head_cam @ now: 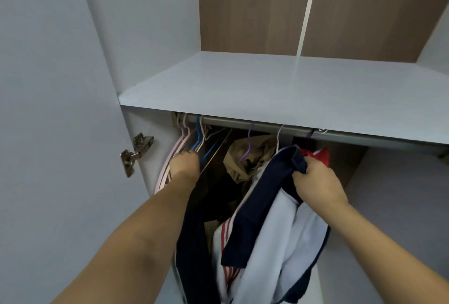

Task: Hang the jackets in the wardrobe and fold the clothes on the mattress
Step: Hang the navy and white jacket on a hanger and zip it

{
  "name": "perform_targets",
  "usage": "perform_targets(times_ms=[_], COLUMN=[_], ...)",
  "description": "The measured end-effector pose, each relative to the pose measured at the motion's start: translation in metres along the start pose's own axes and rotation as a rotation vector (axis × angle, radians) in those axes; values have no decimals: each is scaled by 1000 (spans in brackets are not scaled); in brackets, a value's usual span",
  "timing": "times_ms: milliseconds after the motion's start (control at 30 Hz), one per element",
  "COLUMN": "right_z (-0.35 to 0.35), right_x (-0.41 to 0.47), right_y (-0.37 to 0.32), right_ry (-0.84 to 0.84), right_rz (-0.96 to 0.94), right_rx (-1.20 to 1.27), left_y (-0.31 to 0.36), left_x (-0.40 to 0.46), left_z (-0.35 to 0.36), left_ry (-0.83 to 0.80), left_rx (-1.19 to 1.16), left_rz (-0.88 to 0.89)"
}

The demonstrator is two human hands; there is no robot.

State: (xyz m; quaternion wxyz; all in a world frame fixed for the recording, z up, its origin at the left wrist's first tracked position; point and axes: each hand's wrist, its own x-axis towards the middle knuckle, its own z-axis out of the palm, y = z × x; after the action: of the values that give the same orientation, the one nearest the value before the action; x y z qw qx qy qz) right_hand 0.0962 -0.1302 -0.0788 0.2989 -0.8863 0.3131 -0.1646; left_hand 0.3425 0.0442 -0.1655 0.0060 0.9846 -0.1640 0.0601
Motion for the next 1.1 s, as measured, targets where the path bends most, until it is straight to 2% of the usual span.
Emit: perform_targets(times_ms=[100, 200, 300, 433, 633, 833, 967, 1100], right_z=[2, 8, 8, 1, -19, -19, -22, -24], right_x=[8, 15, 16, 8, -11, -31, -57, -87], right_y=[4, 10, 18, 27, 28, 28, 36, 25], right_ry=[-2, -19, -11, -50, -24, -129, -112, -150], right_rz=[23, 82, 141, 121, 139, 148, 204, 108], right_rx=[72, 199, 279, 292, 265, 94, 115, 237], left_y=[2, 6, 4, -7, -18, -15, -19, -15], left_x=[3, -4, -24, -77, -225, -366, -414, -430], left_z=[-2, -11, -22, -40, -96, -163, -192, -195], left_ry=[2, 114, 150, 58, 107, 2, -66, -84], left_rx=[-252, -518, -650, -608, -456, -453, -524, -562], left_rz=[3, -35, -68, -94, -106, -116, -68, 34])
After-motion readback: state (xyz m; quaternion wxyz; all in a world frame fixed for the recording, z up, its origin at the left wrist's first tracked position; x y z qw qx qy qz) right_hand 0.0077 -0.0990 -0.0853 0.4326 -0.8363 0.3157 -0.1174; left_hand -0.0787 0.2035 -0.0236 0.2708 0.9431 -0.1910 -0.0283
